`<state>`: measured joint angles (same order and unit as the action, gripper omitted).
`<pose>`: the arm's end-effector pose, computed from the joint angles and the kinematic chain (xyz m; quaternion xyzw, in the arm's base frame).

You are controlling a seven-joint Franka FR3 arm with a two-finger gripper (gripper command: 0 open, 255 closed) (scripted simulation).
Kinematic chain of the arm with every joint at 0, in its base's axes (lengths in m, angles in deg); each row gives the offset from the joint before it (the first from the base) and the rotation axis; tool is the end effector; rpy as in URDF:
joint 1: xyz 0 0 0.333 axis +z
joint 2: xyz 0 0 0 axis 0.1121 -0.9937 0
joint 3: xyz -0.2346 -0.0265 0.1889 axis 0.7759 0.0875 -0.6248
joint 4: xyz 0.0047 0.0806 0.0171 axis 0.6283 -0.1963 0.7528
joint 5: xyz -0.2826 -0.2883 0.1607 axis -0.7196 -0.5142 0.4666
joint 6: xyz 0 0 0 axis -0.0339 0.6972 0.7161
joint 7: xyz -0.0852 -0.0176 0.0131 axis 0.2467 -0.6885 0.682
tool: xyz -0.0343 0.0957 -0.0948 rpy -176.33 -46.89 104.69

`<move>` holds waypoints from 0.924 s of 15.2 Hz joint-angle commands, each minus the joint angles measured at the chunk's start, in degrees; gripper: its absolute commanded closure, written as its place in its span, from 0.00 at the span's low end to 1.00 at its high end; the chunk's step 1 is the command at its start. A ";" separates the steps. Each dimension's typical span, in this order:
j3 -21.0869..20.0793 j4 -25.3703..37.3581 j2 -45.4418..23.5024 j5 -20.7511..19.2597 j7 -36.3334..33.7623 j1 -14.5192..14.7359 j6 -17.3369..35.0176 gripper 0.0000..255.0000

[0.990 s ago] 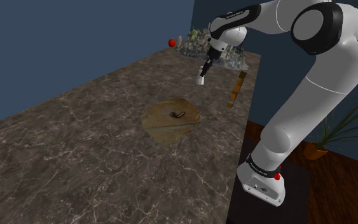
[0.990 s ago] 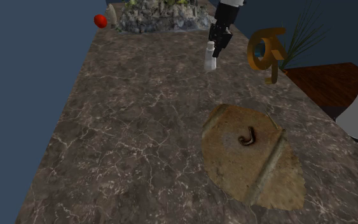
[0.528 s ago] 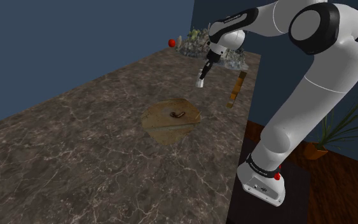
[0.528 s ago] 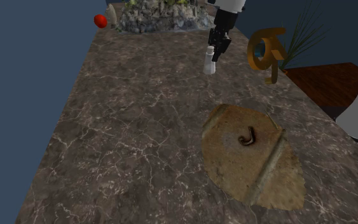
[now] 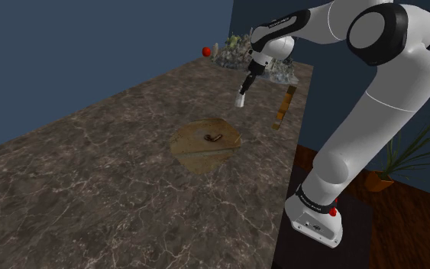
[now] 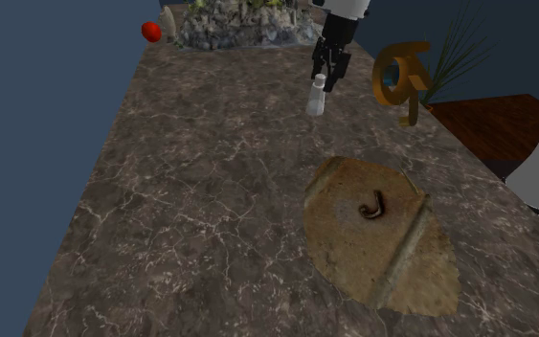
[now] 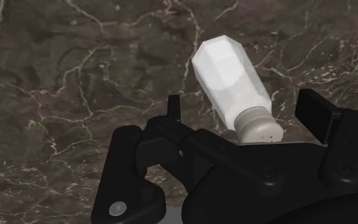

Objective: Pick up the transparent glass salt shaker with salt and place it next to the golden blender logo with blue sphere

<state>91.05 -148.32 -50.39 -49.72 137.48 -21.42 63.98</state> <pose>0.5086 -0.2875 0.3577 -0.9826 -0.1262 -0.1131 0.0762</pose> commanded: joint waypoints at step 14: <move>0.68 3.77 3.05 -2.15 -1.34 -0.76 -6.65 0.00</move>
